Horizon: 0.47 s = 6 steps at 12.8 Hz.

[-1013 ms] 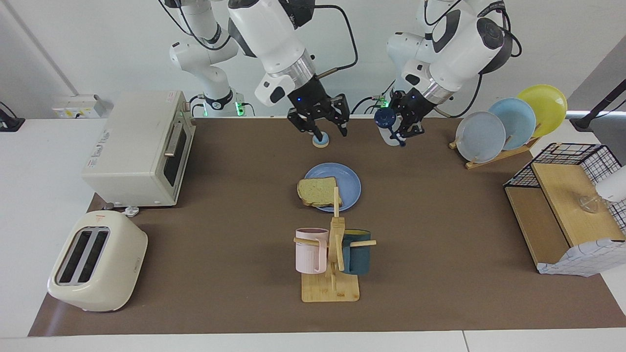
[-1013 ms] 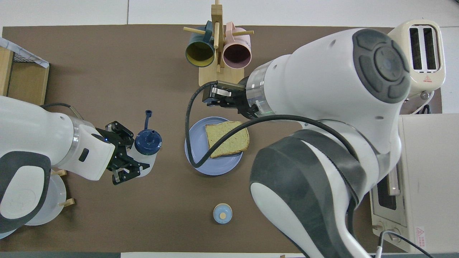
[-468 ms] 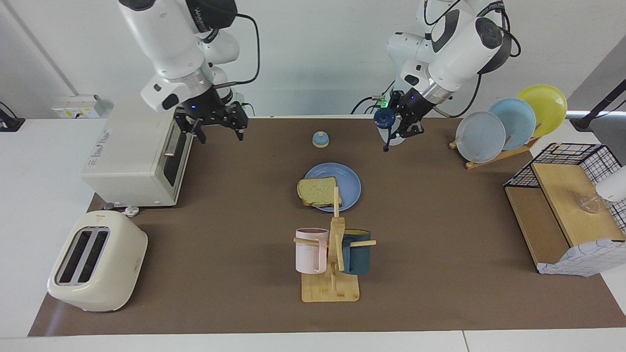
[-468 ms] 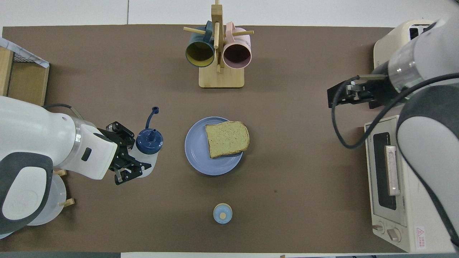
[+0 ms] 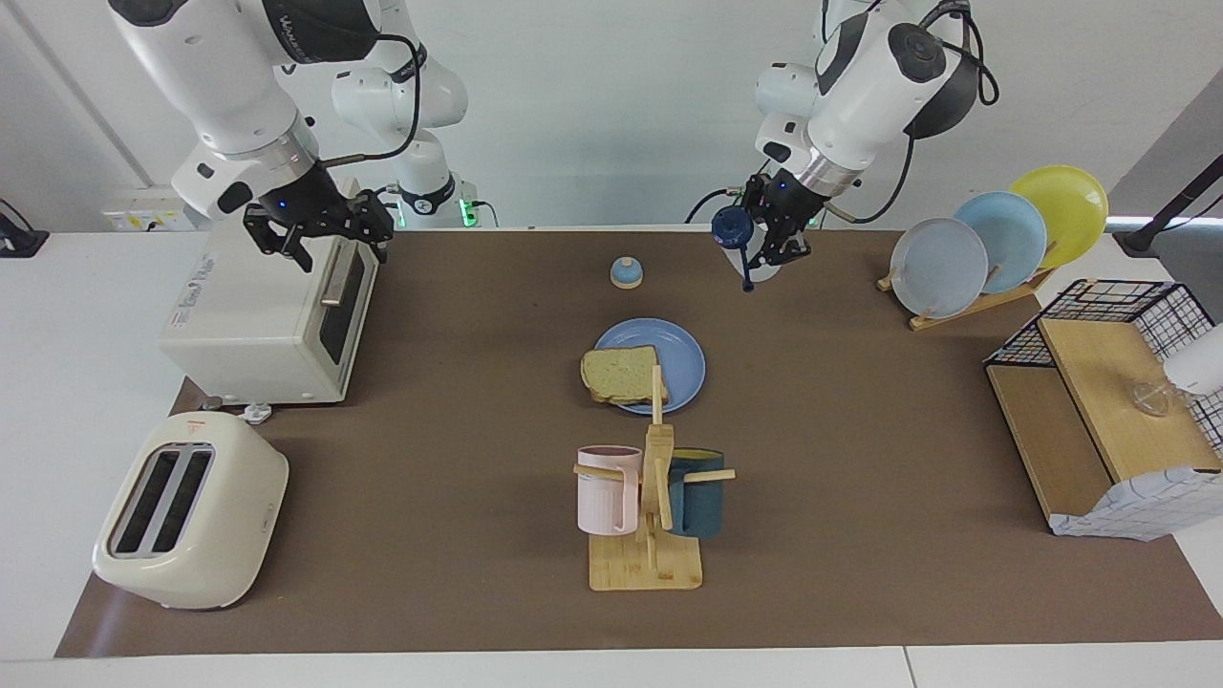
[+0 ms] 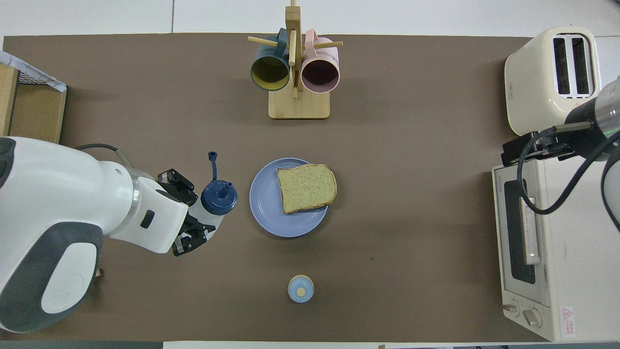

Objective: Put bread on plate and add seasoning

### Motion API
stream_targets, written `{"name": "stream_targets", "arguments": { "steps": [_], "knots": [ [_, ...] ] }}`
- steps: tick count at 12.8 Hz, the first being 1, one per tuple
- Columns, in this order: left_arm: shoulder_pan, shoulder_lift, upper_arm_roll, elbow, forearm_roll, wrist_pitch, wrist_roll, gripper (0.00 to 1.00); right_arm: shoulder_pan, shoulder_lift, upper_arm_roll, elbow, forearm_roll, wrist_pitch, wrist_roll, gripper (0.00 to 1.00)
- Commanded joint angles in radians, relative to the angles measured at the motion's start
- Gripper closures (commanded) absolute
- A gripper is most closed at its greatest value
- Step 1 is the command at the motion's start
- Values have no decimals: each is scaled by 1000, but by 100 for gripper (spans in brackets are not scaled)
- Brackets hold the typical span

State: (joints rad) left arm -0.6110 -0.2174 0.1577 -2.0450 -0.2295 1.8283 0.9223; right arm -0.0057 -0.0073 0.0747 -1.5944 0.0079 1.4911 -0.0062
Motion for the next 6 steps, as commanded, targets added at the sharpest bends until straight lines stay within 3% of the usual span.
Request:
{"name": "stream_targets", "arguments": {
  "steps": [1,6],
  "knots": [
    [-7,12,-56,23,74,12,-83,100,-7,-51,4,-72,-42,26,-18,0],
    [-7,12,-183,34,228,-23,-167,100,12,-30,-31,-53,-46,51,-14,0]
  ]
}}
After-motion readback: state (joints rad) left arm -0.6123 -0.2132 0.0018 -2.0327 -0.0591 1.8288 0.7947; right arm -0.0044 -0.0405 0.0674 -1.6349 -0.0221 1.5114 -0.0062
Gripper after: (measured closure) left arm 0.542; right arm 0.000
